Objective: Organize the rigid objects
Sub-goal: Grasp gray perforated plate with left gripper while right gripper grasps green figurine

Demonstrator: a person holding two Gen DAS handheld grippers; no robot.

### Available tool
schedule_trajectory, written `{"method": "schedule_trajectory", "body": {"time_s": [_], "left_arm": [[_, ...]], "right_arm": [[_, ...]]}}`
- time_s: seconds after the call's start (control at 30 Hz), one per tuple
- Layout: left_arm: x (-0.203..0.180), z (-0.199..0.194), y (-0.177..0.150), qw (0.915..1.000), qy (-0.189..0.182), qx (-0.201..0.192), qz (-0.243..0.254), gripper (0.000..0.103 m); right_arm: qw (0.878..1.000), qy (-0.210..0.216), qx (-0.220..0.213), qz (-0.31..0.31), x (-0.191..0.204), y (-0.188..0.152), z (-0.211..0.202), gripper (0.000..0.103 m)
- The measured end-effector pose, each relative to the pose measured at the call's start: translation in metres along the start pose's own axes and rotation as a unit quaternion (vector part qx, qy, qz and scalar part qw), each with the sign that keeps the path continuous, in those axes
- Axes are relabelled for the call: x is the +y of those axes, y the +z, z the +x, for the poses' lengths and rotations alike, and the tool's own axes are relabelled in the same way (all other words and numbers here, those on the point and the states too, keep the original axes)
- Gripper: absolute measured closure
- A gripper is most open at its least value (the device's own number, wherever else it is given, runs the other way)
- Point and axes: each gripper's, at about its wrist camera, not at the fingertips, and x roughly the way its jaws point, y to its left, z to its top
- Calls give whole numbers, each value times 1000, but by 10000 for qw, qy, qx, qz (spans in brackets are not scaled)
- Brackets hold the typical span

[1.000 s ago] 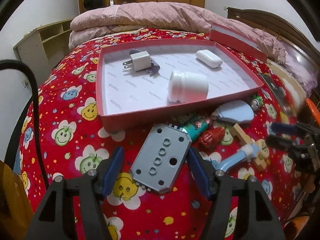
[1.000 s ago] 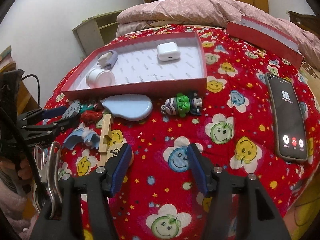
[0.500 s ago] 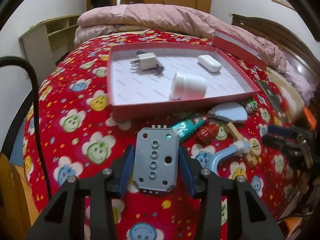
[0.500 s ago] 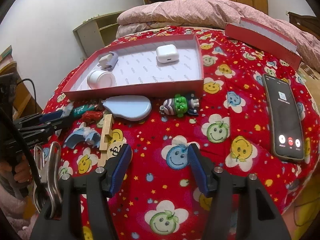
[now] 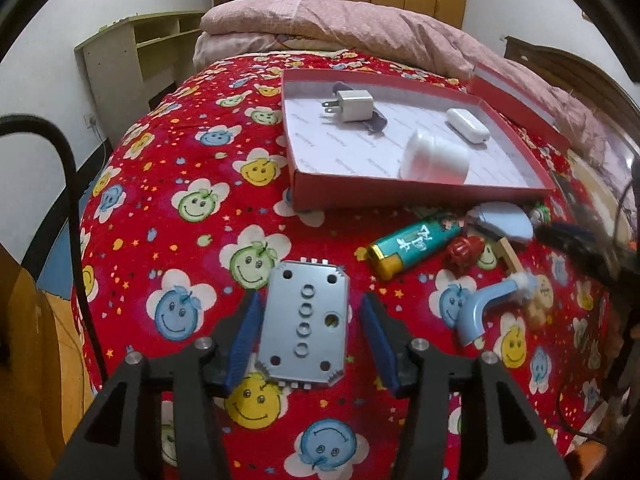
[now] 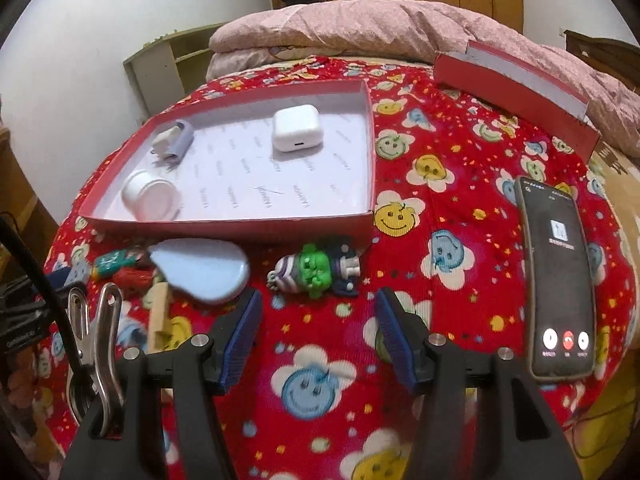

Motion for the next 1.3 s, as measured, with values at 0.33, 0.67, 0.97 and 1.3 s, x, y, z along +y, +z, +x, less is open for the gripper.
{"method": "schedule_trajectory", "body": {"time_s": [0.33,0.67,0.97,1.3], "left_arm": [[-9,1,-7,9995,213,-226,54,43],[-13,-1,-7,9993,225,-281,31,54],[-11,-6,-5,9998,33,-123,-142,55],[-16,-20,8,9994,-24,-285,-193,55]], "right_arm": [[9992,-297,-174,-206,7,5,9,43],[9985,-440,-236,-222,13,3,8,58],[9995,-172,-274,-3,8,-3,-1,58],[9988,75,-453,159,5,-10,-22,58]]}}
